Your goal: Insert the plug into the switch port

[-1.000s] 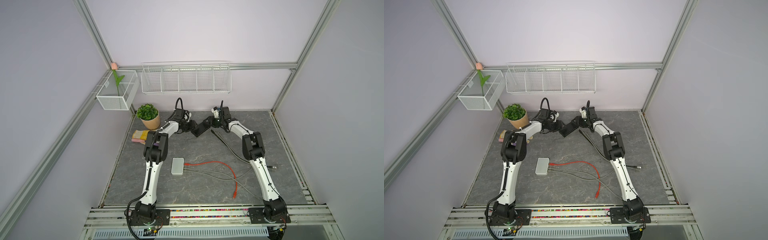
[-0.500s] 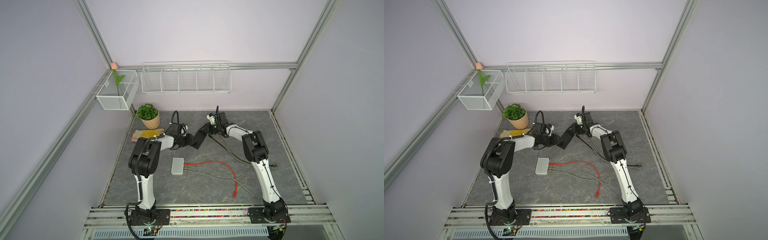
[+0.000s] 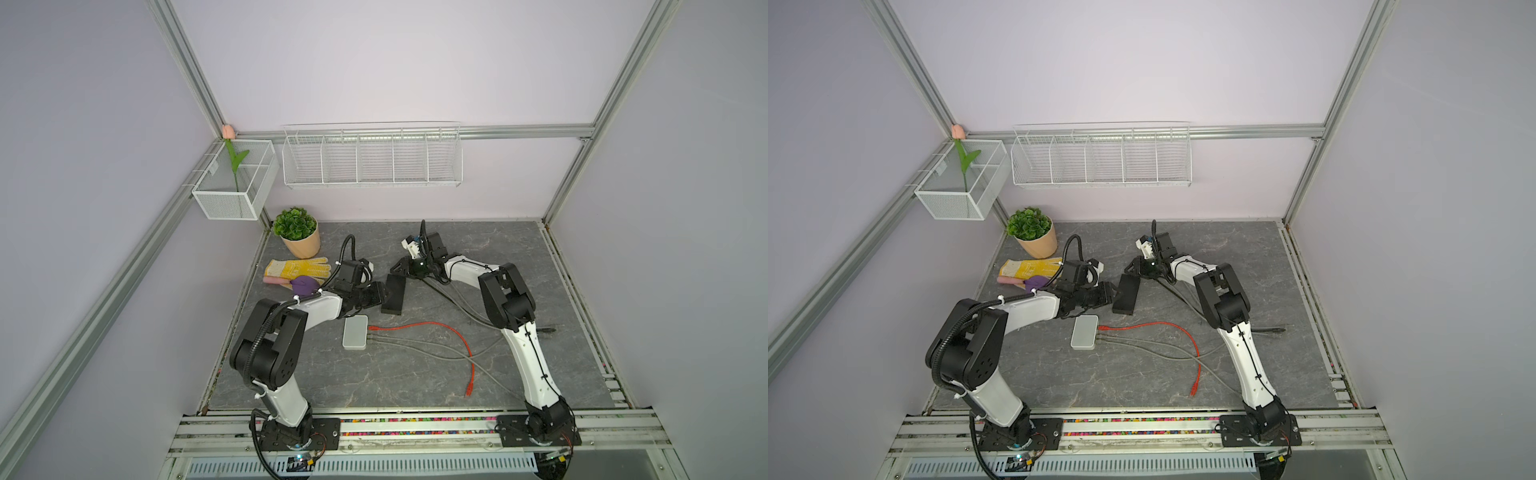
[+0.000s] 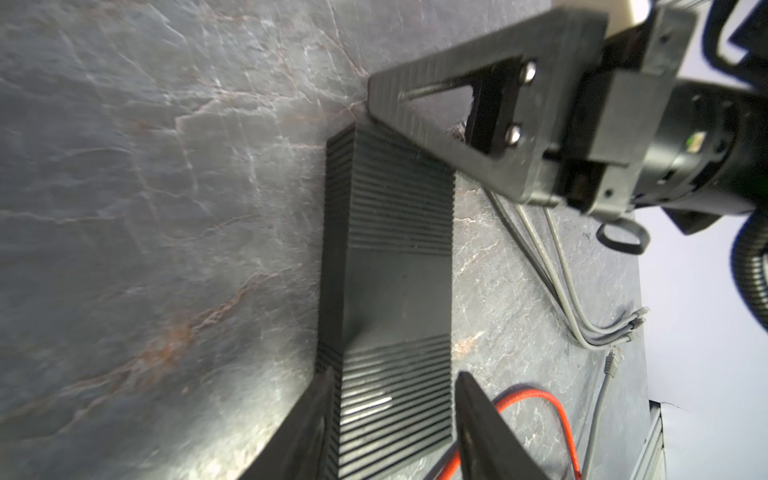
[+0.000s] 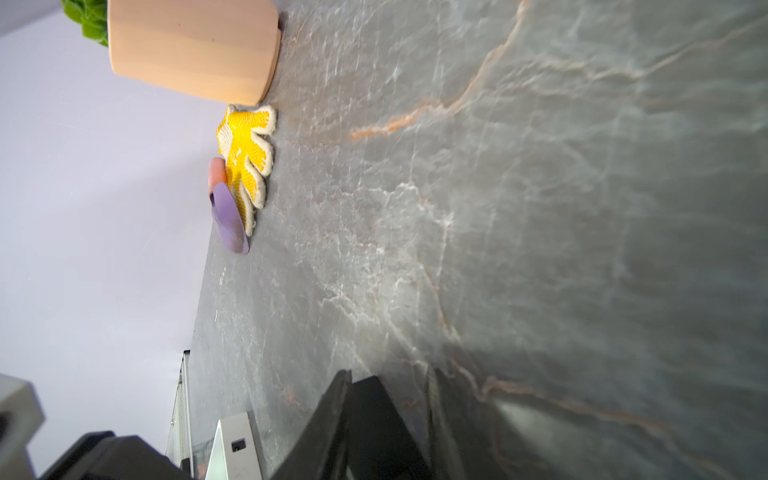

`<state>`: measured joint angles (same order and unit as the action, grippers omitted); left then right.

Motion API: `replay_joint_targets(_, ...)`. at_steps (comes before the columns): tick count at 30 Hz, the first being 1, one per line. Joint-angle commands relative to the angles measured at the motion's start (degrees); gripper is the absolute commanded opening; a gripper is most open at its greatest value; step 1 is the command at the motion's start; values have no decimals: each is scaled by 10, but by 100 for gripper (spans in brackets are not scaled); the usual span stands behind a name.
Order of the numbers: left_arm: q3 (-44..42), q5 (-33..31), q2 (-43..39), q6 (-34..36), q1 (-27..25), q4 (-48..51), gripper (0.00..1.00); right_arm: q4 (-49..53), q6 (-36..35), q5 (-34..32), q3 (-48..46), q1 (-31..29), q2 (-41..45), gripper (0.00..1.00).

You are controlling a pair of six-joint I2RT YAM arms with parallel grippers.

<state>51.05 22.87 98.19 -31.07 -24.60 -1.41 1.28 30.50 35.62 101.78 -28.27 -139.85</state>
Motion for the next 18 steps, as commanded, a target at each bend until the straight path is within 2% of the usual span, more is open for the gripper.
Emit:
replay_joint_targets(1, -13, -15, -13, 1, 1, -3, 47, -7, -10, 1, -24, -5, 44, 34)
replay_joint_targets(5, -22, -7, -15, -3, 1, -14, 47, -7, -15, 2, -33, -7, 57, 34)
replay_joint_targets(11, -37, -3, -18, -12, 1, -35, 47, 36, -41, -3, -7, -17, 76, 42)
replay_joint_targets(18, -39, -20, -90, -1, 1, 5, 48, 86, -87, -44, -33, -15, 179, 47)
